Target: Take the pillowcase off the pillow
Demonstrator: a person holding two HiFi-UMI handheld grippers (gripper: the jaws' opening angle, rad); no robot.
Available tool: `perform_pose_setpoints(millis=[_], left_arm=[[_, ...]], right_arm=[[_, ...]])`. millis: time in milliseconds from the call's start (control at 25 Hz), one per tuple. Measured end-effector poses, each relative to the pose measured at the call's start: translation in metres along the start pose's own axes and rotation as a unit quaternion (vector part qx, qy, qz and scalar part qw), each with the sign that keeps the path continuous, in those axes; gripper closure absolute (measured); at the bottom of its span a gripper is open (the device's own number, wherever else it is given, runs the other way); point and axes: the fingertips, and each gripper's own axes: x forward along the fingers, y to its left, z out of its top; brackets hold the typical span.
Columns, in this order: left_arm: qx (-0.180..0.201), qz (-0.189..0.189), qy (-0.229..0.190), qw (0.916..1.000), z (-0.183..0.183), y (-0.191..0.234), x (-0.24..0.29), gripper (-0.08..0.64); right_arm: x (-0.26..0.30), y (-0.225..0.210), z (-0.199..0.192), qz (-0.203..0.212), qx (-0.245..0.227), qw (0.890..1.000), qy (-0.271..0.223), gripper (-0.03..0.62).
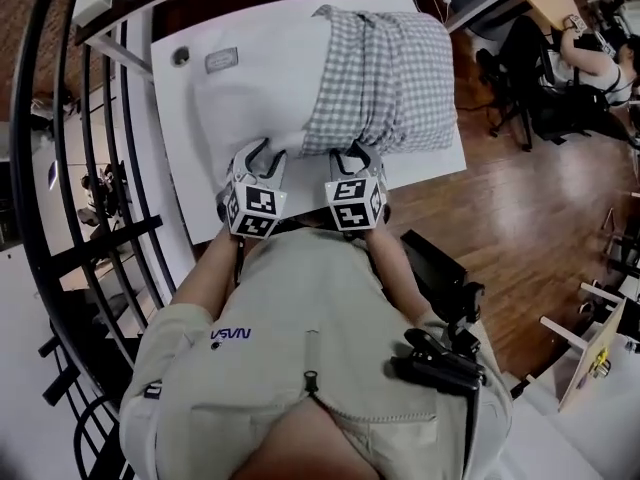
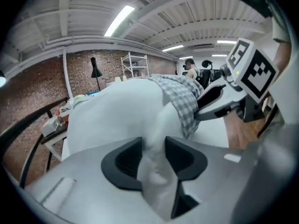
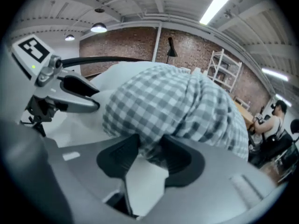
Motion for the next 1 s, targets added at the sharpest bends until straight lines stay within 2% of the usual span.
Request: perform_pose_setpoints(millis=[40,120,160,280,400,560,680,760,880,1000], left_arm=[[0.019,0.008,0.004,0.9998,-0.001,0.003,0.003,0.411],[0.042,0.017,0.001,0.999,0.007,0.009,0.003,0.512],[0.039,0.021,-0.008,0.999,0.016,0.015,-0.001,0.53],[0.01,0.046,-0.05,0.9976,0.053,0.041,-0.024,0.54],[-0.01,0.073,-0.089,0.9932,0.084,0.067,-0.051,0.54],[-0.071,0.097,-0.102,0.9875,0.08,0.093,-0.067,0.538],[-0.107,0.09,-0.071,0.9877,0.051,0.086,-0.06,0.538],[-0.13,0.082,-0.039,0.9873,0.023,0.07,-0.046,0.538],[-0.18,0.075,0.003,0.9808,-0.013,0.046,-0.023,0.535],[-0.19,0.088,0.005,0.9778,-0.019,0.037,-0.011,0.534]], right_arm=[[0.005,-0.001,0.002,-0.012,-0.013,1.0,-0.001,0.448],[0.004,-0.007,0.01,-0.029,-0.028,0.999,-0.01,0.555],[-0.002,-0.013,0.015,-0.035,-0.03,0.999,-0.018,0.568],[-0.03,-0.047,0.028,-0.074,-0.021,0.996,-0.047,0.575],[-0.058,-0.097,0.028,-0.136,-0.016,0.989,-0.062,0.577],[-0.074,-0.159,0.009,-0.191,-0.009,0.98,-0.048,0.578],[-0.062,-0.182,-0.023,-0.193,0.007,0.981,-0.014,0.578],[-0.045,-0.184,-0.053,-0.172,0.028,0.985,0.02,0.578],[-0.021,-0.179,-0.092,-0.134,0.055,0.988,0.057,0.577],[-0.013,-0.176,-0.099,-0.113,0.042,0.991,0.058,0.577]])
